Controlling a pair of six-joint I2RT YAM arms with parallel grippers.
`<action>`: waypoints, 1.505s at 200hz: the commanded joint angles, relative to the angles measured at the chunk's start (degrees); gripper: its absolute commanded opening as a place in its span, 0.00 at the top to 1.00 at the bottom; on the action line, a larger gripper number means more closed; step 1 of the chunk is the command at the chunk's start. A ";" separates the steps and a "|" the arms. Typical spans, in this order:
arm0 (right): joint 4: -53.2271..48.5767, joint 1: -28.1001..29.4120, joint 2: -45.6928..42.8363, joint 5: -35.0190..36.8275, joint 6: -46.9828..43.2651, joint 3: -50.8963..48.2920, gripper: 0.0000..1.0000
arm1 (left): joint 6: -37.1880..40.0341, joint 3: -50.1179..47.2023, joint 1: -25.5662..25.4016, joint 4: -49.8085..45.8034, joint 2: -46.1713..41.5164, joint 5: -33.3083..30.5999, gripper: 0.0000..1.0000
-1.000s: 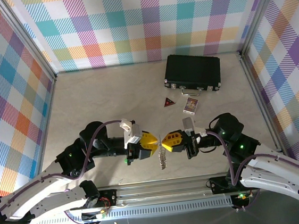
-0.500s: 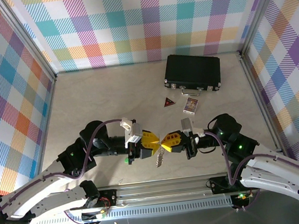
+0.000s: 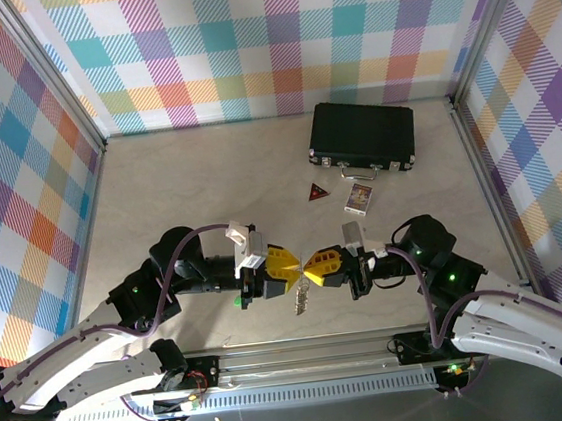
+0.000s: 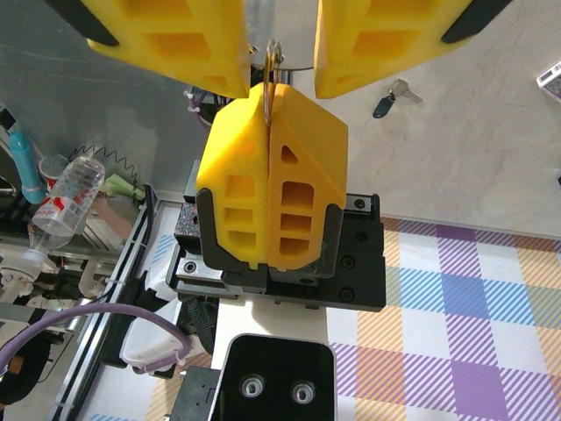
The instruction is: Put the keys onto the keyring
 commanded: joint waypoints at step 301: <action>-23.93 -10.60 26.81 8.02 8.61 9.92 0.27 | -4.25 7.68 21.85 -24.51 2.86 -24.89 1.00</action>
